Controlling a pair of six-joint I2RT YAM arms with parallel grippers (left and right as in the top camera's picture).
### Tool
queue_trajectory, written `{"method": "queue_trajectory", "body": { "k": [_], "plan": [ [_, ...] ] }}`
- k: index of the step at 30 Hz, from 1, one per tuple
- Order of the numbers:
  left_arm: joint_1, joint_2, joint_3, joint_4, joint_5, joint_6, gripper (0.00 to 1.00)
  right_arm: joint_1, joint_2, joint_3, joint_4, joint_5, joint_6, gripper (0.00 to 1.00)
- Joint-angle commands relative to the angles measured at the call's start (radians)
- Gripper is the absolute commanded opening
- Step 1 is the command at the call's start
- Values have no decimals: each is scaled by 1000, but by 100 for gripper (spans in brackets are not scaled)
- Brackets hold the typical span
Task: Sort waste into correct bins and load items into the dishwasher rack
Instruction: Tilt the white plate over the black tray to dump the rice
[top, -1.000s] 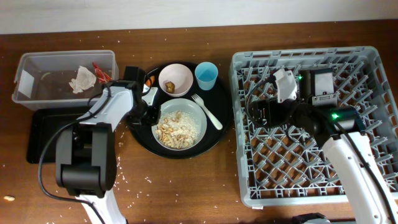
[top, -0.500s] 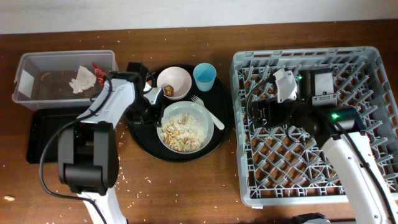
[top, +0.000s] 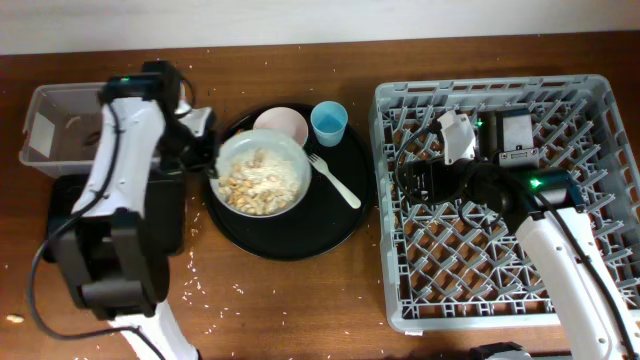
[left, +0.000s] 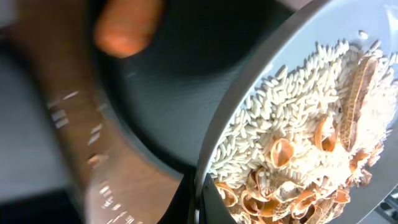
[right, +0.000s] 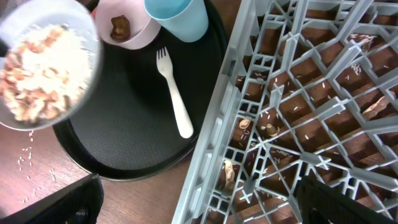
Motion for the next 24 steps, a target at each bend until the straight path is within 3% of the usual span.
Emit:
{"method": "queue_trajectory", "body": {
  "k": [1,15,24],
  "plan": [
    [100,-100,27,-27,-67,33,1,-7,2,17,0,5,6,98],
    [524,-115,27,-42,-154,196,1,-7,2,17,12,5,6,98],
    [729,-115,27,-38,-263,179,0,-7,2,17,11,6,5,98]
  ]
}}
